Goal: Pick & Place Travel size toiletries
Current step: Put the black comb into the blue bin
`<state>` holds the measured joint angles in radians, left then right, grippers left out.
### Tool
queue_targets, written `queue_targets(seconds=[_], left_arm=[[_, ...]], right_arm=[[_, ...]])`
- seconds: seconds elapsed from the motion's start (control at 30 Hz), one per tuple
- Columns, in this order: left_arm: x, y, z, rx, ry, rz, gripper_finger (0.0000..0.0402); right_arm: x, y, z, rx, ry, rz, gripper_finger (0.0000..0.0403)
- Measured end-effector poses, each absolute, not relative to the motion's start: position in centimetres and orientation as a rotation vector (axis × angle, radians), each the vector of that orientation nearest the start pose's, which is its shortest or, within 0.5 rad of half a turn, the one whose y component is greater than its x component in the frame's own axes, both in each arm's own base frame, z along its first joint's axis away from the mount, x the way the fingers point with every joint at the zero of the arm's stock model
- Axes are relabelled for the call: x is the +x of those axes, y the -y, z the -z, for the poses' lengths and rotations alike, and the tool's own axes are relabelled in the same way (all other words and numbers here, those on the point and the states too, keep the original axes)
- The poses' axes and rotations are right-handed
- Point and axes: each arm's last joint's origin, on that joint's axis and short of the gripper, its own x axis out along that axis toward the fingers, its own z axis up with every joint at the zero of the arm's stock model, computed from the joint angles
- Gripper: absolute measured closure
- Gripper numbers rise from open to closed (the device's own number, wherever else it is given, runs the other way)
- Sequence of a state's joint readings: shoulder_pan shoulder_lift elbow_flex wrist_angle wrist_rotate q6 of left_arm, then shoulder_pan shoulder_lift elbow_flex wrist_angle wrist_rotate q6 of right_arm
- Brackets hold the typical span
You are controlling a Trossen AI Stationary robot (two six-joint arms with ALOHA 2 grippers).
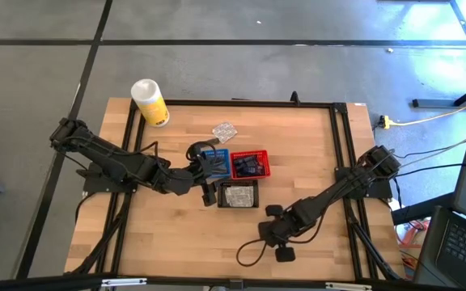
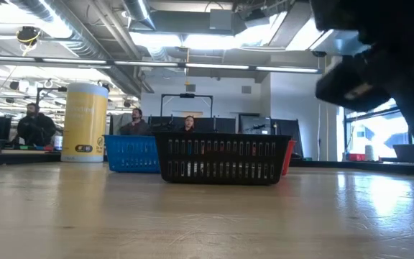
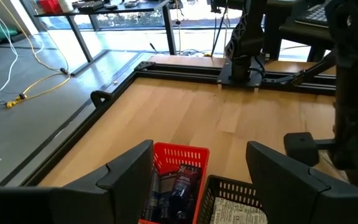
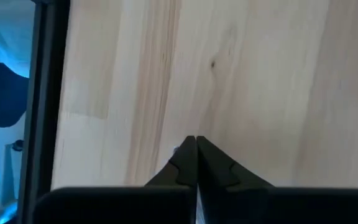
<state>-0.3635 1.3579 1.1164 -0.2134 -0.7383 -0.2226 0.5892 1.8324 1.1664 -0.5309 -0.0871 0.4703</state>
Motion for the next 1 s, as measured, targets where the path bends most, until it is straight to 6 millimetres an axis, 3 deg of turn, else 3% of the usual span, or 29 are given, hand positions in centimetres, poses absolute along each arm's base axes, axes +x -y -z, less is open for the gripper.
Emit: queue_targets(seconds=[0.4,0.8,1.0], left_arm=[[28.3,9.1,-31.1,-0.06,-0.458,-0.271,0.0149],[31.9,12.1,-25.2,-0.154,-0.691,0.062,0.0149],[32.4,15.0,-23.0,-0.158,-0.66,-0.021,0.0149]], right_arm=[[30.1,-20.2,-18.2,0.04,-1.221,-0.28,0.0403],[30.2,-20.2,-18.3,0.025,-1.199,-0.259,0.0403],[30.5,-20.4,-18.4,0.029,-1.162,-0.269,0.0403]])
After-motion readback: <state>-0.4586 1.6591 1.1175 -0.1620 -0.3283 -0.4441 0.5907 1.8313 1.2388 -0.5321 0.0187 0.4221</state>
